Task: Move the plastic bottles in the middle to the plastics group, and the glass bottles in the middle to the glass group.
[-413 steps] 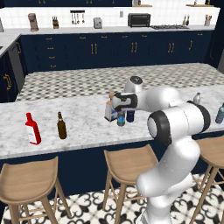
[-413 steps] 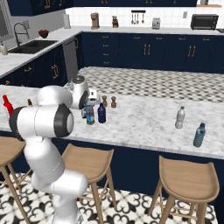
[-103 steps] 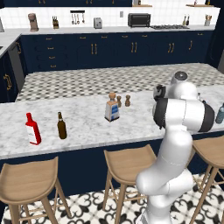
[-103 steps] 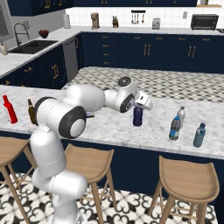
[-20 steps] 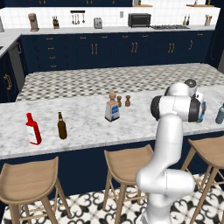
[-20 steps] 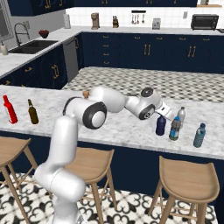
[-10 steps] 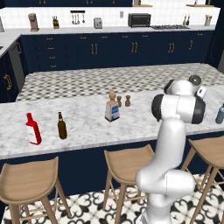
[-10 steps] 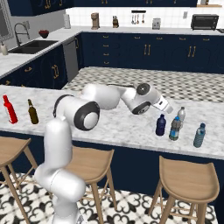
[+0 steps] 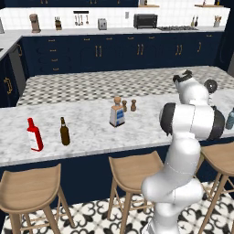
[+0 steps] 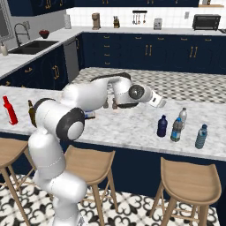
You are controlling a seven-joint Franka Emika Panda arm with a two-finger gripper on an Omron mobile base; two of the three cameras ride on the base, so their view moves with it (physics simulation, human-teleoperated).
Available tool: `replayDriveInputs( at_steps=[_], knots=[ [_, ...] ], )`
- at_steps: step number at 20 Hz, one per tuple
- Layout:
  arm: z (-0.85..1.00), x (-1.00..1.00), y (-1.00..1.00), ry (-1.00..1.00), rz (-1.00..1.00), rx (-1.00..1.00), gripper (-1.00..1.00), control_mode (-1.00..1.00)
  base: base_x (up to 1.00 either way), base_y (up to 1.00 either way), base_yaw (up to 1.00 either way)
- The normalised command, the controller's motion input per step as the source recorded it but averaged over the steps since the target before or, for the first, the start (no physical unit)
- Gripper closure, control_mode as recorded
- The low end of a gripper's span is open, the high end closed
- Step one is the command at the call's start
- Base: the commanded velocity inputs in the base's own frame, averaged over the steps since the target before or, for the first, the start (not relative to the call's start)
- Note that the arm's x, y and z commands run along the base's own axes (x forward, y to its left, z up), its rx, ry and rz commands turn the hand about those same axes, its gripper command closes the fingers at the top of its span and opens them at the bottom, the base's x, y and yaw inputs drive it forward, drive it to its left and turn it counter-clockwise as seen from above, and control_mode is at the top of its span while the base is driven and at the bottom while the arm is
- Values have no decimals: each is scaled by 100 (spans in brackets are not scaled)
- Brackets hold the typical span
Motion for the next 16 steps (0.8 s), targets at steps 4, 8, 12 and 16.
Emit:
replayDriveInputs(
  at_steps=[4, 8, 12, 16],
  knots=[
    [27, -55, 58, 0, 40, 0, -100, -100, 0, 0, 0],
    [31, -37, 59, 0, 31, 0, -100, -100, 0, 0, 0],
    [47, -19, 56, 6, 17, 0, -100, -100, 0, 0, 0],
    [43, -10, 55, 17, 14, 0, -100, -100, 0, 0, 0]
  ],
)
